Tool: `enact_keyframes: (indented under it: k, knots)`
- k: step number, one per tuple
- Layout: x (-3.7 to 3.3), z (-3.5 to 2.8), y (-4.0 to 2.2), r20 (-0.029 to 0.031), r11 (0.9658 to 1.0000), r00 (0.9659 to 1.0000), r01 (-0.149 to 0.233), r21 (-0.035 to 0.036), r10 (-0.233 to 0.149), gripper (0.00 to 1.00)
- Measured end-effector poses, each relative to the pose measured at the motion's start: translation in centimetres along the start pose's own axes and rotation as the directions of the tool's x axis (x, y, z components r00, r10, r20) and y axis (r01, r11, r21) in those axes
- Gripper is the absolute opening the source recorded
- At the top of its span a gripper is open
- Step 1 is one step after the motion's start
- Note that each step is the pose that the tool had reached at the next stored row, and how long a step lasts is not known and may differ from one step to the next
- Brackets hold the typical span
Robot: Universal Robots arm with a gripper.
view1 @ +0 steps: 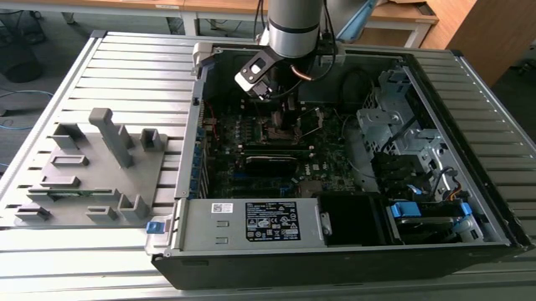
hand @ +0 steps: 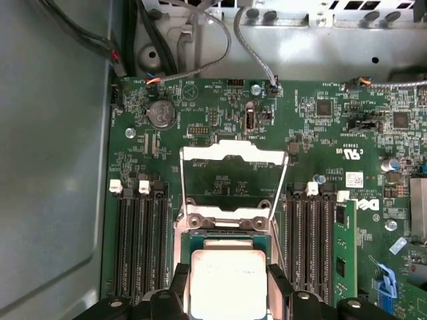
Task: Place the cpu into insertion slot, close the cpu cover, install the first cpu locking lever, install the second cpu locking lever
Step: 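Place the cpu into insertion slot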
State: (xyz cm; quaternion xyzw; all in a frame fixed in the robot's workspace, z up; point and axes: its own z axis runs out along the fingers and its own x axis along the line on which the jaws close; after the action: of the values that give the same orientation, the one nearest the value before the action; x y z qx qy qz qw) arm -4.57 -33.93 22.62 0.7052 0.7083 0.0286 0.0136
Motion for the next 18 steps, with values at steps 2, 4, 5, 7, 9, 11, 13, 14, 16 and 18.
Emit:
enact_keyframes:
  k: [2, 4, 5, 7, 9, 11, 13, 14, 16, 18]
  knots:
    - [0.01, 0.13, -0.09, -0.0012, 1.0, 1.0, 0.0, -0.0001, 0.0, 0.54]
    - [-0.01, 0.28, -0.15, -0.0048, 1.0, 1.0, 0.0, 0.0, 0.0, 0.54]
    - [-0.01, 0.32, -0.18, -0.0106, 1.0, 0.9999, -0.001, 0.0001, 0.001, 0.54]
    - [0.0, 0.33, -0.2, -0.0157, 1.0, 0.9999, -0.001, 0.0, 0.001, 0.54]
    - [-0.02, 0.35, -0.21, -0.0251, 1.0, 0.9997, -0.001, -0.0002, 0.001, 0.54]
    - [-0.04, 0.39, -0.24, -0.0271, 1.0, 0.9996, -0.002, -0.0003, 0.002, 0.54]
    - [-0.06, 0.53, -0.27, -0.027, 1.0, 0.9996, -0.002, -0.0002, 0.002, 0.54]
    - [-0.06, 0.64, -0.29, -0.027, 1.0, 0.9996, -0.002, -0.0001, 0.002, 0.54]
    - [-0.07, 0.89, -0.31, -0.027, 1.0, 0.9996, -0.002, -0.0001, 0.002, 0.54]
    - [-0.07, 1.08, -0.33, -0.0271, 1.0, 0.9996, -0.002, -0.0002, 0.002, 0.54]
